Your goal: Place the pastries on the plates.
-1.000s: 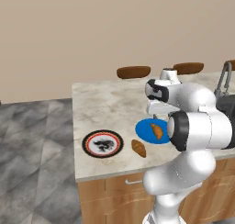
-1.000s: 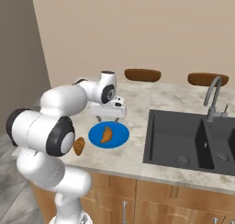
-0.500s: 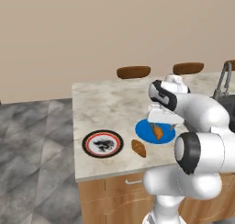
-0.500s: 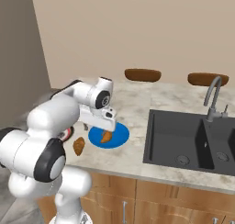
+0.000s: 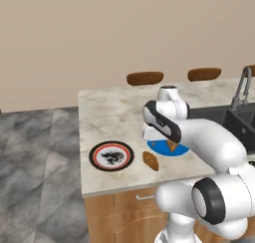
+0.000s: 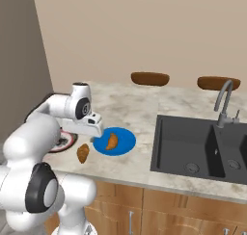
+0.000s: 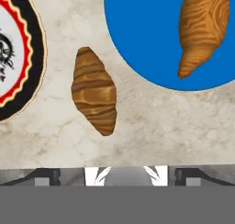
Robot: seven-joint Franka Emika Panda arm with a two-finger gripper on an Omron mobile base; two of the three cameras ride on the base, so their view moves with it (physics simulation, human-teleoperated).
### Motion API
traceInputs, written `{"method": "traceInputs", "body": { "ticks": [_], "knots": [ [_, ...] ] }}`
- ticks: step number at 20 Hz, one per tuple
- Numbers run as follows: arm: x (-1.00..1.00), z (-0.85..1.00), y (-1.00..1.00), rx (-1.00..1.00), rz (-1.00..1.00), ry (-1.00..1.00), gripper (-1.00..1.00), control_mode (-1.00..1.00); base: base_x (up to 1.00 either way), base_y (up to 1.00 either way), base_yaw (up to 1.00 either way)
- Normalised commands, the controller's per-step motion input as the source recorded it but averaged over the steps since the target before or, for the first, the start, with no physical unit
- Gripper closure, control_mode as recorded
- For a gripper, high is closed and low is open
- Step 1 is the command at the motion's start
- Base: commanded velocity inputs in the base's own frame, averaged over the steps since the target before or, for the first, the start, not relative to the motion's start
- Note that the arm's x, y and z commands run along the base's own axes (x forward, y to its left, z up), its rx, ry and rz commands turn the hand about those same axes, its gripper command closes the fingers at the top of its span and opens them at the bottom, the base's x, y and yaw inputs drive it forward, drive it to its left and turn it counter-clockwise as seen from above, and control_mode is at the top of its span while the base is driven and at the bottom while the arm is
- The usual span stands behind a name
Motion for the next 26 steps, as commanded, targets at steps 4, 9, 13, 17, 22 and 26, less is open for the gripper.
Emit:
{"method": "traceInputs", "body": {
  "ticks": [4, 9, 13, 17, 22, 26],
  "knots": [
    [0.41, -0.19, 0.06, -0.06, 0.06, 0.08, -1.0, -1.0, 0.0, 0.0, 0.0],
    [0.61, -0.28, 0.16, 0.0, 0.11, 0.29, -1.0, -1.0, 0.0, 0.0, 0.0],
    [0.38, -0.32, 0.34, 0.0, 0.12, 0.29, -1.0, -1.0, 0.0, 0.0, 0.0],
    [0.2, -0.36, 0.08, 0.0, 0.12, 0.24, -1.0, -1.0, 0.0, 0.0, 0.0],
    [-0.02, -0.31, 0.01, 0.0, 0.04, 0.21, -1.0, -1.0, 0.0, 0.0, 0.0],
    [-0.18, -0.27, 0.0, 0.0, 0.0, 0.23, -1.0, -1.0, 0.0, 0.0, 0.0]
  ]
}}
